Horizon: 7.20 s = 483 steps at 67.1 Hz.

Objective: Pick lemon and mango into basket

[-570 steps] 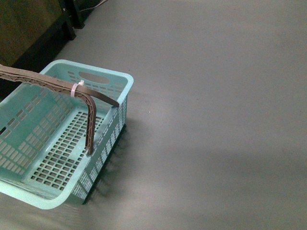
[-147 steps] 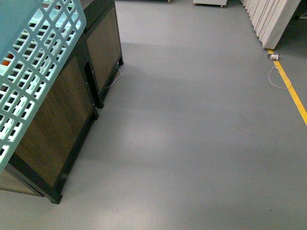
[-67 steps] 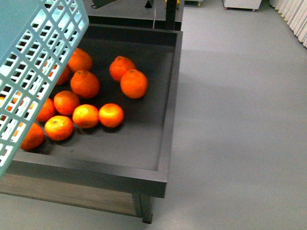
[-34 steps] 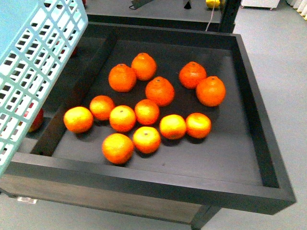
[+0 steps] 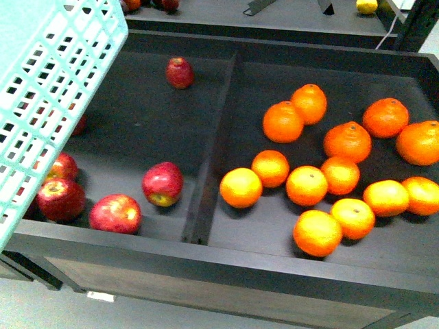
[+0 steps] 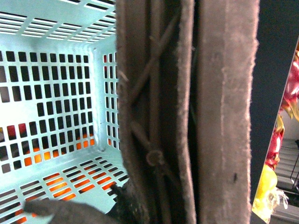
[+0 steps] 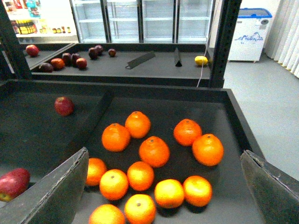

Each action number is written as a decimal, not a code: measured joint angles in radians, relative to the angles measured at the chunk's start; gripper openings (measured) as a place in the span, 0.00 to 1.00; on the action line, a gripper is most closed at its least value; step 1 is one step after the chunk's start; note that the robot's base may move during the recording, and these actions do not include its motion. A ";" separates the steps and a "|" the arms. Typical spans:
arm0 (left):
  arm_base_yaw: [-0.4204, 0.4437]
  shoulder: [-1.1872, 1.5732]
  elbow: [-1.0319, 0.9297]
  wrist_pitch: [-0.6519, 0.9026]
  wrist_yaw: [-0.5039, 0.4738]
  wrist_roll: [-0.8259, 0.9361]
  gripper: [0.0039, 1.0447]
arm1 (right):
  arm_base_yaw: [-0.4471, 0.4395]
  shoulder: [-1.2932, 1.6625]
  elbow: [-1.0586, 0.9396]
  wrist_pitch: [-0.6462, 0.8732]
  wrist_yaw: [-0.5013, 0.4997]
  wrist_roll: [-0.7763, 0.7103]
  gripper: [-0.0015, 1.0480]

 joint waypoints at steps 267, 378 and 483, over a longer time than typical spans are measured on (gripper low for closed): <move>-0.803 0.439 0.290 -0.236 -0.195 0.604 0.13 | -0.001 0.001 0.000 0.000 -0.002 0.000 0.92; -0.805 0.437 0.289 -0.236 -0.193 0.607 0.13 | -0.179 2.509 1.382 0.007 0.260 0.894 0.92; -0.805 0.437 0.289 -0.236 -0.193 0.607 0.13 | -0.019 1.695 0.771 0.406 0.085 0.334 0.46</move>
